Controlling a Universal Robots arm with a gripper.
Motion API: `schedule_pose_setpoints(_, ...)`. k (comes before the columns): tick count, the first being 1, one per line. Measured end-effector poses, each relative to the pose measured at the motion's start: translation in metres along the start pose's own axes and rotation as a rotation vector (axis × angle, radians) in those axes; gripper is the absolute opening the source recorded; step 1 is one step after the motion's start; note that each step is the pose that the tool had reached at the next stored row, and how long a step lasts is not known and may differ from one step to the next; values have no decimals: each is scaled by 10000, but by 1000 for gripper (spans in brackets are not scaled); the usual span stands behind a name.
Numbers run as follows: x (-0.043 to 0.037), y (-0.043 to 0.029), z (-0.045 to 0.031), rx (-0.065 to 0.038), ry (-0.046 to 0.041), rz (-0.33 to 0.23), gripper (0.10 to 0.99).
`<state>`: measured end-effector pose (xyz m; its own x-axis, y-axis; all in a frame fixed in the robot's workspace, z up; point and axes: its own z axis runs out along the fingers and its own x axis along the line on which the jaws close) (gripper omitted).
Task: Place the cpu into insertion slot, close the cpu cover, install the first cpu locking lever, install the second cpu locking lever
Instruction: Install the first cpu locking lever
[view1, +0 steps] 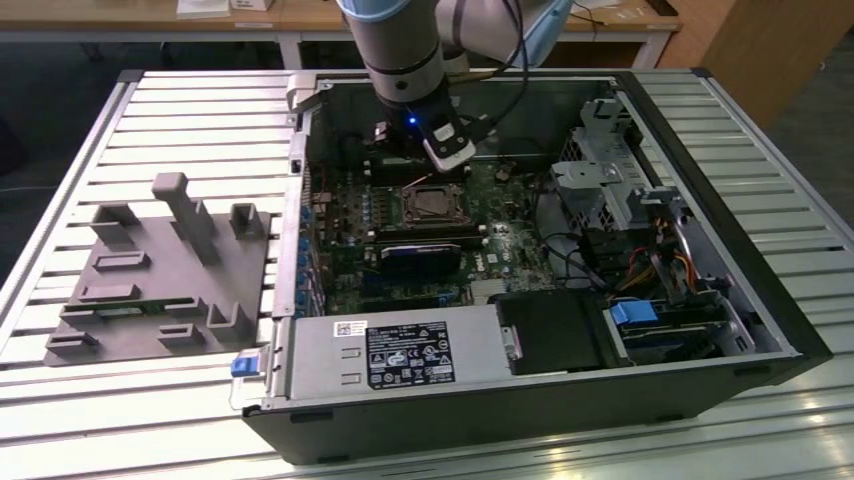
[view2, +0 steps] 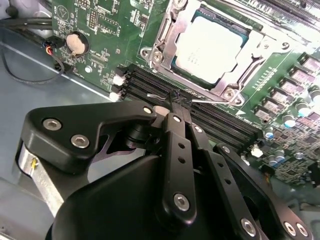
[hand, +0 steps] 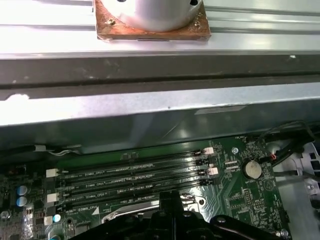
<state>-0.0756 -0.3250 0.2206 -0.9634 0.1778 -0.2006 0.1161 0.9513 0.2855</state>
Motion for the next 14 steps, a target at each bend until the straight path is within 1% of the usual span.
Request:
schedule_pose_setpoints(6, 10, 34, 25, 46, -74, 226, 106)
schedule_pose_setpoints(10, 15, 27, 48, 62, -190, 340, 106)
schedule_pose_setpoints(14, 27, 20, 70, 70, -276, 423, 106)
